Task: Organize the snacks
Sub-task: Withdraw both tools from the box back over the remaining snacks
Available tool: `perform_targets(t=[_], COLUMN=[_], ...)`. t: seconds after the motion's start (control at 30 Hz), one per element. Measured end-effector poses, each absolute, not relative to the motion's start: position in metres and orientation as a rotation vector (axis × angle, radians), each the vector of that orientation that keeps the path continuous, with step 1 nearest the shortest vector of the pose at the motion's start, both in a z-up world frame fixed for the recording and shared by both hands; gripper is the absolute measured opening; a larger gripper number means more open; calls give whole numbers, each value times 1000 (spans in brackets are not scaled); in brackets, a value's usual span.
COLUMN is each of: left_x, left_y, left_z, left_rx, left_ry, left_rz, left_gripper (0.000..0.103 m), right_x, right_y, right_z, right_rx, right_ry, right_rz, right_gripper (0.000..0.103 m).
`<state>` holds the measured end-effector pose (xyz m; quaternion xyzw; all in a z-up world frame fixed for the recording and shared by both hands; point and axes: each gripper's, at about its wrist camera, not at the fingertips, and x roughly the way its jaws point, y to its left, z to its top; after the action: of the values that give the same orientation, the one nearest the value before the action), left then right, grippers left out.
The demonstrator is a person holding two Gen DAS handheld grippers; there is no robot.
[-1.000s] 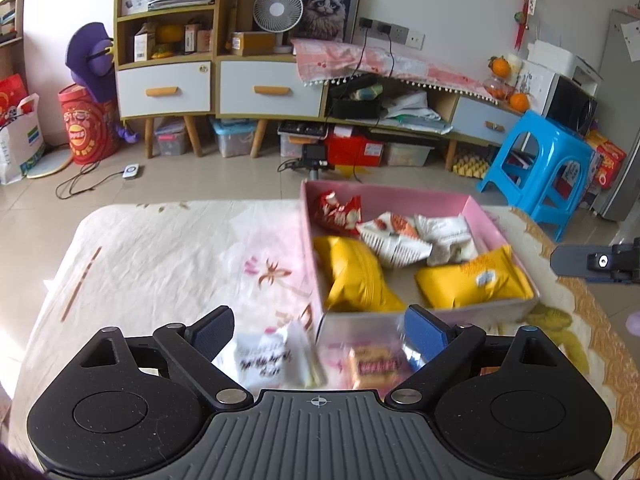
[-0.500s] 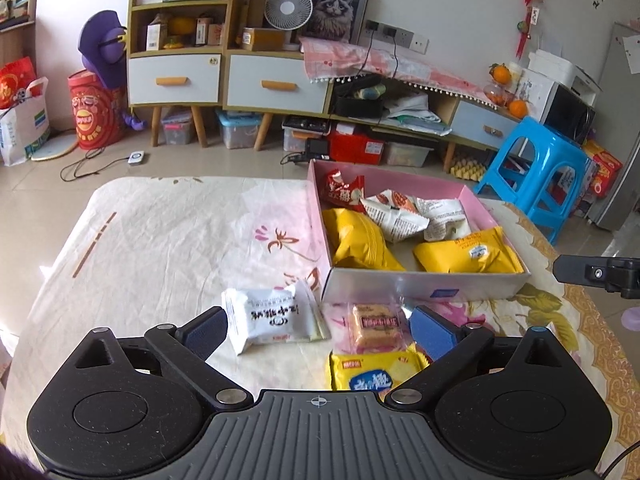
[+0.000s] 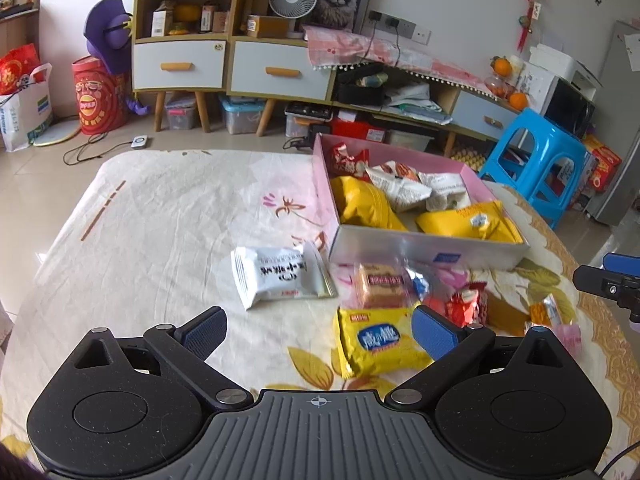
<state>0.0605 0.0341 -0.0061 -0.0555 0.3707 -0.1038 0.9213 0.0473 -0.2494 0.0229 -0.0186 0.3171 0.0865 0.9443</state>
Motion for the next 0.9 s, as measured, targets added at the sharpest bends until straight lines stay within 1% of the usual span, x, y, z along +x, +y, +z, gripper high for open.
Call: perform_targets(t=[0.27,0.5,0.63,0.9], left_x=[51,74,93,112], left_y=[19,-2,-14,-35], left_z=[-25,-31,-30,-39], left_rx=[-59,60,120,183], left_ry=[758,714,750,820], left_rz=[-284,-514,-643,-757], left_gripper=[100,100,100,100], right_x=[25,24,28,39], right_y=[-263,-275,-280,-277], right_z=[4,-11,-15,-26], right_rx=[-117,-125,-109,-209], right_ry=[646,704,744,771], right_rz=[156,162,220,359], right_gripper=[95,95,95,95])
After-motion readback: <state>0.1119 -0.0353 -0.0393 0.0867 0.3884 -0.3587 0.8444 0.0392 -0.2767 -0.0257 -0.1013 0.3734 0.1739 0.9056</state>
